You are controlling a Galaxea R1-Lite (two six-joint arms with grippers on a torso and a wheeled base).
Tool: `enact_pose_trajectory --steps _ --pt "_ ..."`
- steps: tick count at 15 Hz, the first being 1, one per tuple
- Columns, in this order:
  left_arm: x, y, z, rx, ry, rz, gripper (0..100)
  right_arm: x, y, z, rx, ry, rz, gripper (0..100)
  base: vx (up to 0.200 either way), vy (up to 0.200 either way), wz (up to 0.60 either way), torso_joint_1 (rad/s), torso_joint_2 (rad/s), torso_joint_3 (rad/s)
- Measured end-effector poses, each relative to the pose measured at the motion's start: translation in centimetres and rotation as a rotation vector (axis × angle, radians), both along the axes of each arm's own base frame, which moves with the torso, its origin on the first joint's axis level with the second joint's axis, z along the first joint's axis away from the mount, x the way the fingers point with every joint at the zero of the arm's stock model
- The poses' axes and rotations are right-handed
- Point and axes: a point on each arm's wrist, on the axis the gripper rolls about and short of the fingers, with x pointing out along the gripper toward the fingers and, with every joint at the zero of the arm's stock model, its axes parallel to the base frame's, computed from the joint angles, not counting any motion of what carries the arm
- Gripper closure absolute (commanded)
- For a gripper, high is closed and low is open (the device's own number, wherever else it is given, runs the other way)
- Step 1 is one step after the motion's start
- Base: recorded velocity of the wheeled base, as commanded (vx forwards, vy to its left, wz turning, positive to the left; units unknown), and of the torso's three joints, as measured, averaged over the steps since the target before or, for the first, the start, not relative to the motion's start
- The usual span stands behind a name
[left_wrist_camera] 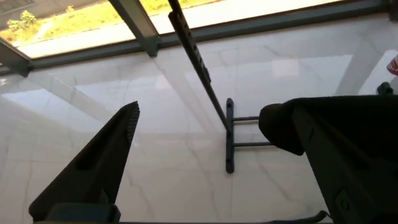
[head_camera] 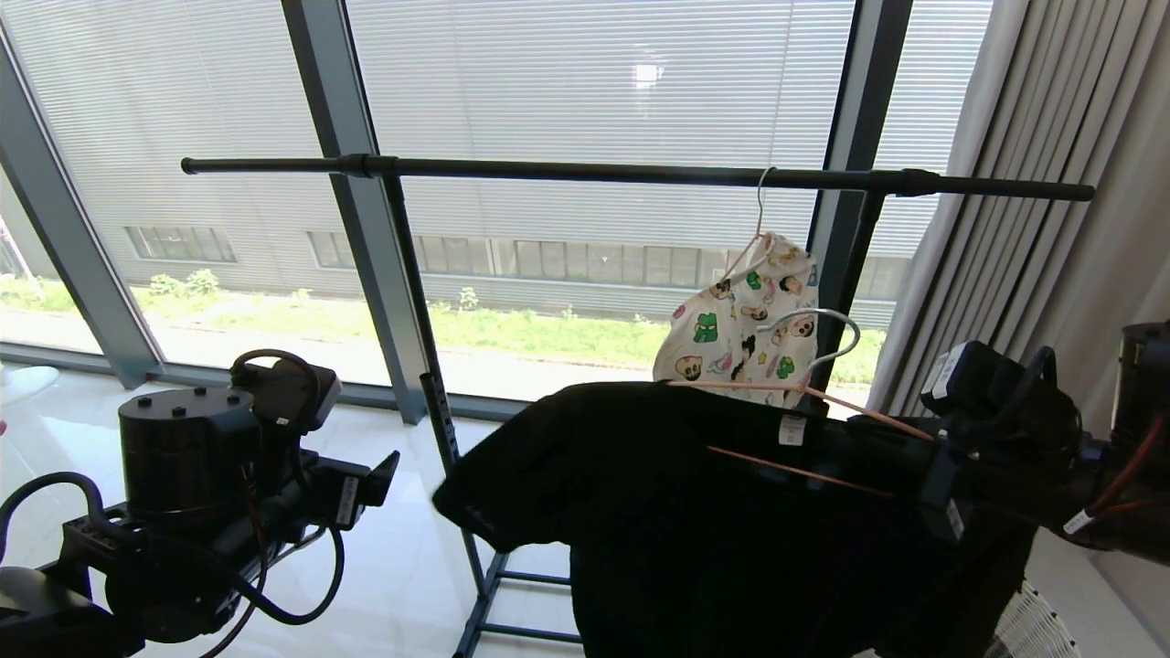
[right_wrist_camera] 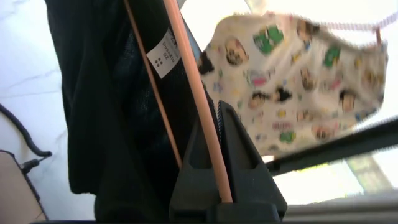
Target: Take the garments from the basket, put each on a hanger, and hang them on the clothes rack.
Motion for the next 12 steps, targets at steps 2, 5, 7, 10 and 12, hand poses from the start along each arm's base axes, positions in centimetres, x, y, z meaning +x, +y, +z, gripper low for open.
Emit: enact_pose_trajectory --steps 2,5,7,10,12 --pt "-0.1 0.7 0.3 0.014 -0.016 0.072 0 -0.7 -1.8 -1.2 0.004 0.089 -0.143 100 0.000 0.000 0.00 0.000 0.00 0.000" --pt "0.1 2.0 0.5 0.039 -0.032 0.190 0 -2.7 -5.0 -2.4 -0.038 0.255 -0.342 100 0.000 0.000 0.00 0.000 0.00 0.000" --pt "0.1 2.2 0.6 0.047 -0.038 0.219 0 -4.2 -6.8 -2.6 -0.087 0.320 -0.500 100 0.000 0.000 0.00 0.000 0.00 0.000" --pt "0.2 2.1 0.9 0.046 -0.049 0.219 0 -5.6 -7.9 -2.2 -0.037 0.388 -0.622 100 0.000 0.133 0.00 0.003 0.00 0.003" --pt "0.3 2.1 1.0 0.045 -0.055 0.218 0 -5.8 -8.1 -1.6 -0.014 0.369 -0.638 100 0.000 0.200 0.00 0.000 0.00 0.005"
